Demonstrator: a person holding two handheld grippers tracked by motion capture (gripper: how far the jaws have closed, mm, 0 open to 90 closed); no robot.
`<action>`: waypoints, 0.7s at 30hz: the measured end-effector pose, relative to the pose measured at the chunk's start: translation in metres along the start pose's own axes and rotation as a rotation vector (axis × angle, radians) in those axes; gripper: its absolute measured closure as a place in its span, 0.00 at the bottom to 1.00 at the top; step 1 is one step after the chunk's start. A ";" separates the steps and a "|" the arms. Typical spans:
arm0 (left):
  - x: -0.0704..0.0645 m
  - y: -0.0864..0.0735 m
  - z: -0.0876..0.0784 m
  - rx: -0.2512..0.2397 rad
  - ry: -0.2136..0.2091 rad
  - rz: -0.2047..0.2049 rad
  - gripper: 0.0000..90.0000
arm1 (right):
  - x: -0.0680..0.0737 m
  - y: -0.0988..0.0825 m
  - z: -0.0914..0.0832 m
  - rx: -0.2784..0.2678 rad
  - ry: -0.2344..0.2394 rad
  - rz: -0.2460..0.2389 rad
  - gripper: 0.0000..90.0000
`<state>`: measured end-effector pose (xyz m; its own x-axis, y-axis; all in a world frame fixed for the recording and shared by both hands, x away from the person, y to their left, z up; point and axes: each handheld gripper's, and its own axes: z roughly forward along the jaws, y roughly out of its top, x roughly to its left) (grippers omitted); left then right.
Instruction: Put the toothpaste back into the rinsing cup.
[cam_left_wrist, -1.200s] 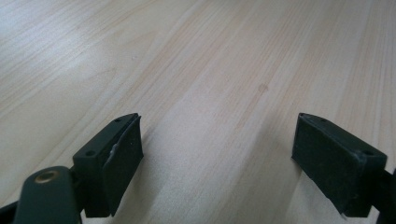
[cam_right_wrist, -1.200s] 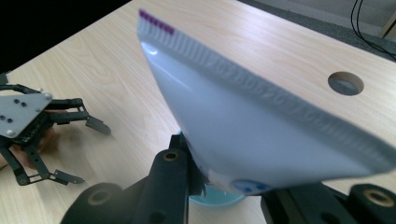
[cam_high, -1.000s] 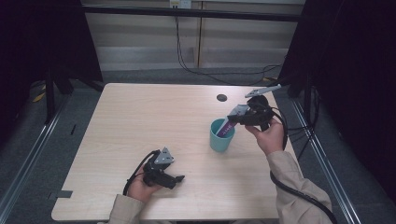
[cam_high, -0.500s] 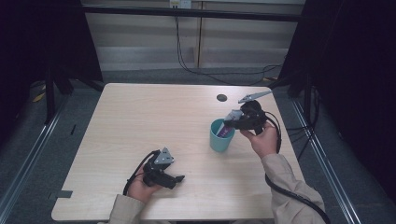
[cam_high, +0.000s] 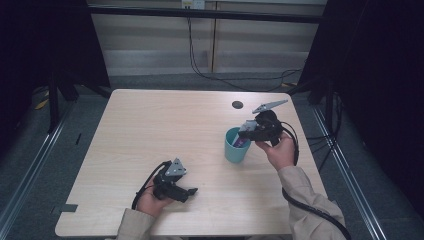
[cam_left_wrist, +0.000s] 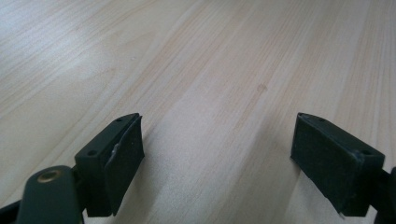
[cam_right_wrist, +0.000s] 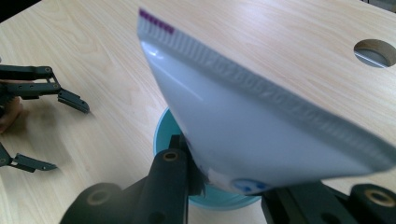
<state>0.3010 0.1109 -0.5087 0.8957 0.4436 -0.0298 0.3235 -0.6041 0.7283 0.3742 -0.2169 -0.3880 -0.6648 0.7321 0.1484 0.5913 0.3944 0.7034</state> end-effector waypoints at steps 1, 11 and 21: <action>0.000 0.000 0.000 0.000 0.000 0.001 0.18 | 0.000 0.000 0.000 -0.001 -0.001 0.000 0.84; 0.000 0.000 0.000 0.000 0.000 0.001 0.19 | -0.004 -0.009 -0.004 -0.034 0.001 0.029 0.83; 0.000 0.000 0.000 0.000 -0.002 0.003 0.19 | -0.007 -0.014 -0.007 -0.049 -0.014 0.038 0.79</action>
<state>0.3010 0.1110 -0.5087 0.8972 0.4407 -0.0291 0.3209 -0.6053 0.7284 0.3676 -0.2318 -0.3940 -0.6359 0.7537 0.1659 0.5924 0.3390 0.7308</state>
